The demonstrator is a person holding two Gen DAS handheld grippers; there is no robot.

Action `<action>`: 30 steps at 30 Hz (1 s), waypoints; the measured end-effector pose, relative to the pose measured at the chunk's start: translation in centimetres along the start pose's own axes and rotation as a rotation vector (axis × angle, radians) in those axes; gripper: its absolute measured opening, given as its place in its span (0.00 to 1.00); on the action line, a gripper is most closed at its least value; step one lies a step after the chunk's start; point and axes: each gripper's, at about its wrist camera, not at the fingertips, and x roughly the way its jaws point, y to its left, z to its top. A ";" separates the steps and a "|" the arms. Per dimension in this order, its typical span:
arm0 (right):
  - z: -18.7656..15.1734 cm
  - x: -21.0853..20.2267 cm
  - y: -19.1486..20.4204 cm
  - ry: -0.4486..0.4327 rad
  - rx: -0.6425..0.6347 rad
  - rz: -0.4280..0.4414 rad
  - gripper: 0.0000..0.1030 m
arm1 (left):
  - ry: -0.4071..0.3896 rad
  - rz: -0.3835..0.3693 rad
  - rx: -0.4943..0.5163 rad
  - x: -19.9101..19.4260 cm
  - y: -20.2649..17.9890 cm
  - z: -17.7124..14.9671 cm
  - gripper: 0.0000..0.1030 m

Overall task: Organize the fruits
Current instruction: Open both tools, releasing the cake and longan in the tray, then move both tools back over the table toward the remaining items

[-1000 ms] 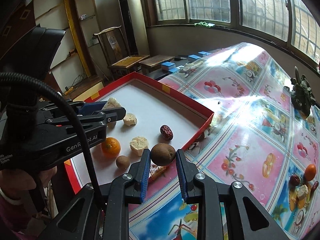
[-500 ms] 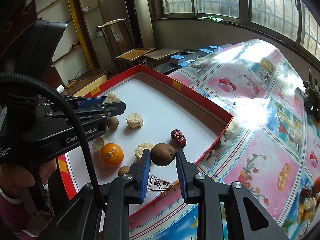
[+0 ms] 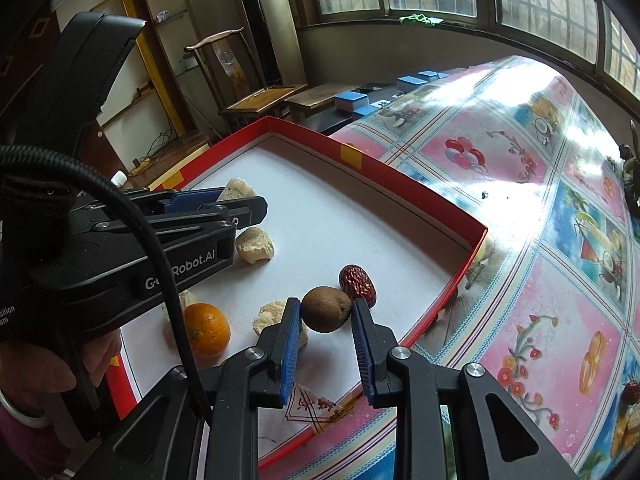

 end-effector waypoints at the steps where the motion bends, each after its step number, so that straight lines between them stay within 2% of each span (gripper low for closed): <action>1: 0.1 0.3 0.0 0.003 -0.002 -0.003 0.24 | 0.003 0.004 0.001 0.2 0.0 0.1 0.25; 13: 0.8 1.3 -0.1 -0.009 0.017 0.010 0.24 | 0.032 0.044 -0.004 1.6 -0.1 0.0 0.25; 15: 0.6 1.2 -0.3 -0.005 0.027 0.015 0.27 | 0.035 0.047 -0.008 1.6 -0.1 0.0 0.32; 17: 0.5 0.9 -0.5 -0.003 0.035 0.019 0.28 | 0.029 0.043 -0.012 1.6 -0.1 -0.1 0.53; 18: 0.4 0.7 -0.5 -0.005 0.040 0.020 0.29 | 0.024 0.044 -0.014 1.4 -0.1 -0.2 0.56; 30: -1.0 -2.3 -0.9 -0.060 0.064 0.008 0.37 | -0.015 0.047 -0.020 -1.0 -0.9 -1.1 0.58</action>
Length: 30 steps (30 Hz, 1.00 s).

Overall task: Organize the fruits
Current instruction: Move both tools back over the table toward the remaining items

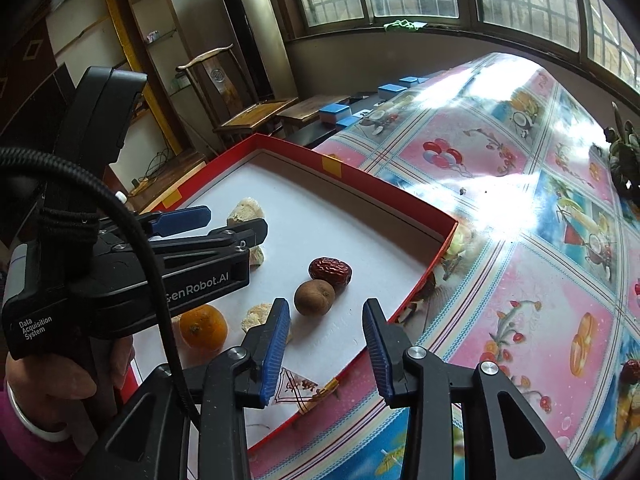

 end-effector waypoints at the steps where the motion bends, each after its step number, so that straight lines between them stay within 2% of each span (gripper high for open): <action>1: -0.1 -0.4 0.0 -0.010 0.001 -0.003 0.43 | -0.005 -0.002 0.004 -0.3 -0.2 -0.1 0.58; 3: -0.4 -1.0 -0.1 -0.026 -0.005 -0.044 0.48 | -0.017 -0.003 0.014 -0.9 -0.7 -0.2 0.58; 9: -1.4 -3.3 -1.2 -0.050 0.005 -0.074 0.49 | -0.031 -0.039 0.033 -2.4 -2.6 -0.7 0.58; 13: -2.3 -4.5 -2.6 -0.054 0.024 -0.107 0.49 | -0.037 -0.076 0.061 -3.2 -4.5 -1.0 0.65; 19: -3.9 -6.4 -5.1 -0.056 0.067 -0.142 0.49 | -0.036 -0.114 0.104 -3.8 -7.9 -1.1 0.65; 30: -7.6 -11.3 -10.5 -0.068 0.159 -0.267 0.49 | -0.017 -0.194 0.203 -4.6 -14.4 -1.8 0.65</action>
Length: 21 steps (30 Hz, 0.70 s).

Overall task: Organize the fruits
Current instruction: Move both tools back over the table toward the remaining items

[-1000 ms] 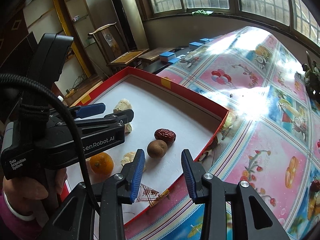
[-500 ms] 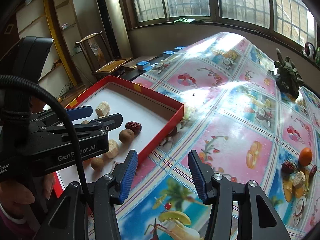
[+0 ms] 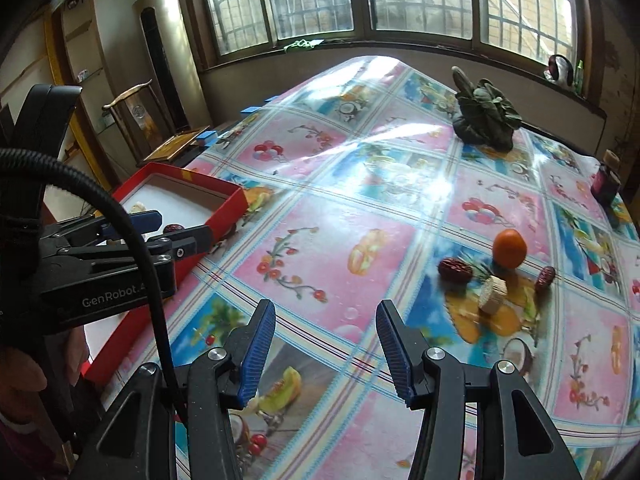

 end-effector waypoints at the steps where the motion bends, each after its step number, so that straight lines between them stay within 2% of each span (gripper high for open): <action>1: -0.2 -0.3 -0.8 0.000 0.013 -0.011 0.49 | 0.003 -0.008 0.008 0.1 -0.6 0.1 0.65; 11: -2.5 -1.8 -7.5 0.008 0.143 -0.092 0.49 | 0.058 -0.100 0.073 1.8 -5.6 0.7 0.66; 16: -3.0 -1.9 -9.0 0.012 0.169 -0.104 0.50 | 0.081 -0.158 0.115 3.2 -8.6 1.8 0.66; 21: -3.2 -1.6 -10.2 0.015 0.191 -0.098 0.50 | 0.104 -0.174 0.126 5.1 -11.2 3.0 0.66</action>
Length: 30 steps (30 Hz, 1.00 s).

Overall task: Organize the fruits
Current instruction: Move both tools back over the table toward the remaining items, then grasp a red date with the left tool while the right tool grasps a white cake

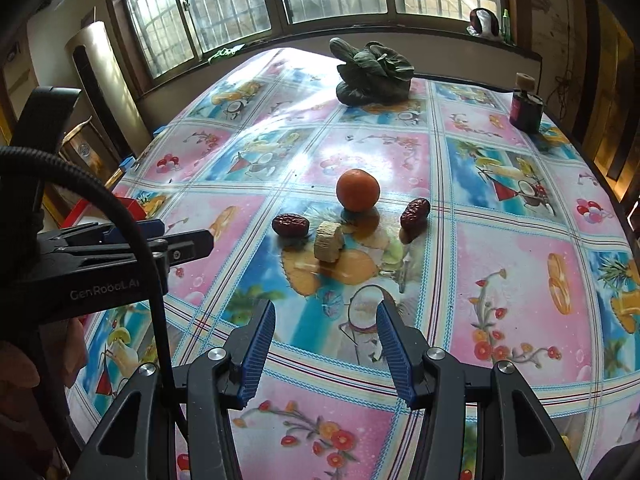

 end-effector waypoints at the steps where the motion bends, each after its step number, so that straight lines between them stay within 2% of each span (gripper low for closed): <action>1: 0.0 0.1 -0.2 0.001 0.003 0.004 0.50 | 0.004 -0.002 0.002 0.4 -0.4 0.3 0.66; 10: 0.2 0.1 -1.6 -0.008 0.020 0.030 0.50 | 0.019 -0.027 0.032 3.1 -3.1 2.3 0.66; 18: 0.1 0.4 -2.3 -0.006 0.044 0.056 0.50 | 0.022 -0.035 0.061 4.3 -3.9 2.4 0.66; 19: 0.1 0.4 -2.3 -0.006 0.044 0.058 0.50 | 0.017 -0.037 0.062 4.2 -3.9 2.4 0.63; 21: 0.1 0.5 -2.3 -0.004 0.044 0.061 0.50 | 0.004 -0.026 0.067 4.2 -3.7 2.4 0.50; 23: 0.1 0.7 -2.2 -0.001 0.045 0.061 0.50 | -0.001 -0.018 0.072 4.1 -3.5 2.4 0.32; 25: 0.0 0.7 -2.2 0.000 0.045 0.060 0.50 | 0.000 -0.022 0.074 4.0 -3.3 2.3 0.27; 30: 0.6 0.8 -1.7 -0.004 0.041 0.049 0.50 | 0.004 -0.023 0.065 3.5 -2.5 1.8 0.27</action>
